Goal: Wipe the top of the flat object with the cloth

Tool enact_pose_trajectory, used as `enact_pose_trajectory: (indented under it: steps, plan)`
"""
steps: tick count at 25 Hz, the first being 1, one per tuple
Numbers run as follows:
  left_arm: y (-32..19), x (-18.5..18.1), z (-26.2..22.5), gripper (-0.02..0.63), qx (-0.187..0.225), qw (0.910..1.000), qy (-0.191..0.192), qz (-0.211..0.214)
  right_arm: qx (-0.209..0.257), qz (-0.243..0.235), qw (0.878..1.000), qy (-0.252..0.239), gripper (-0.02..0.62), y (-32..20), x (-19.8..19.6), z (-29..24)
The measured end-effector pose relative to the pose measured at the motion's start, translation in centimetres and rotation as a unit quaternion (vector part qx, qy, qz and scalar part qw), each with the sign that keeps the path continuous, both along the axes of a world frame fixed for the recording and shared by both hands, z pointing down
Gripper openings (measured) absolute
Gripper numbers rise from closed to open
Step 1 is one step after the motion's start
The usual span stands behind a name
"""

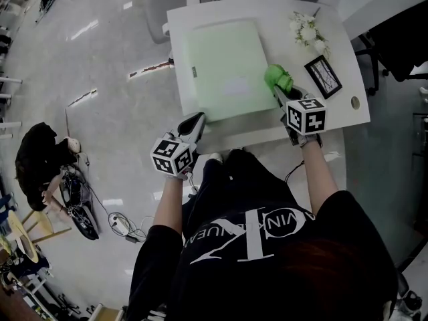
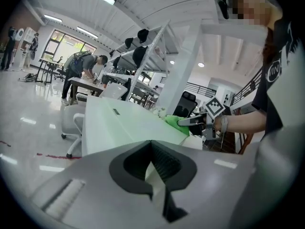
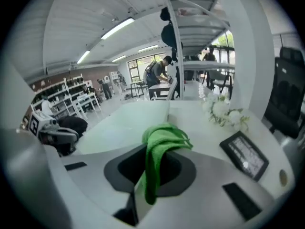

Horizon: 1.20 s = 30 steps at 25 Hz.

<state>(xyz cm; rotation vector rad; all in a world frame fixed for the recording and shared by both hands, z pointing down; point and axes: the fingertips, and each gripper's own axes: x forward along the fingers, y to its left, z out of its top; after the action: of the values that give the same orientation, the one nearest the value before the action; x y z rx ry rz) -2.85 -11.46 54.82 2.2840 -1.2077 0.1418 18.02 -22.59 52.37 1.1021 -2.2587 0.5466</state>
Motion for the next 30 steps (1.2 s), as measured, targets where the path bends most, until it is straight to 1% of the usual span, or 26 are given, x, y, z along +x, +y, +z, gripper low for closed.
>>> enact_pose_trajectory:
  steps: [2,3,5,10,14,17,21,26,28,30]
  plan:
    - [-0.1,-0.5,0.1,0.011,-0.001,0.9998,-0.008,-0.016,0.037,-0.007,0.999,0.034,0.043,0.1,-0.5,-0.8]
    - [-0.1,-0.9,0.1,0.011,0.001,0.9996,-0.013,-0.025,0.050,-0.018,0.998,0.036,0.043,0.6,-1.4,-1.2]
    - [0.0,-1.5,0.0,0.011,0.006,0.9992,-0.013,-0.038,0.061,-0.053,0.997,0.016,0.043,1.9,-4.0,-1.8]
    - [0.1,-3.5,-0.6,0.011,0.012,0.9971,-0.015,-0.073,0.049,-0.153,0.986,-0.031,0.043,5.4,-11.7,-2.5]
    - [0.9,-5.0,-1.1,0.011,0.013,0.9950,-0.016,-0.098,0.033,-0.221,0.974,-0.043,0.043,8.5,-16.6,-2.1]
    - [1.6,-6.0,-1.2,0.011,0.014,0.9933,-0.017,-0.114,0.020,-0.258,0.965,-0.044,0.043,10.4,-19.1,-1.5]
    - [2.5,-7.2,-1.1,0.011,0.013,0.9911,-0.025,-0.130,0.003,-0.294,0.955,-0.041,0.043,12.4,-20.8,-0.6]
    - [2.7,-7.9,-0.9,0.011,0.010,0.9900,-0.023,-0.139,-0.006,-0.328,0.944,-0.024,0.043,13.7,-21.3,0.6]
    - [2.5,-7.9,-0.7,0.011,0.009,0.9903,-0.022,-0.137,-0.010,-0.331,0.943,-0.029,0.043,13.8,-21.1,0.7]
    - [2.2,-7.7,-0.7,0.011,0.009,0.9910,-0.022,-0.132,-0.018,-0.319,0.947,-0.041,0.043,13.4,-20.7,0.6]
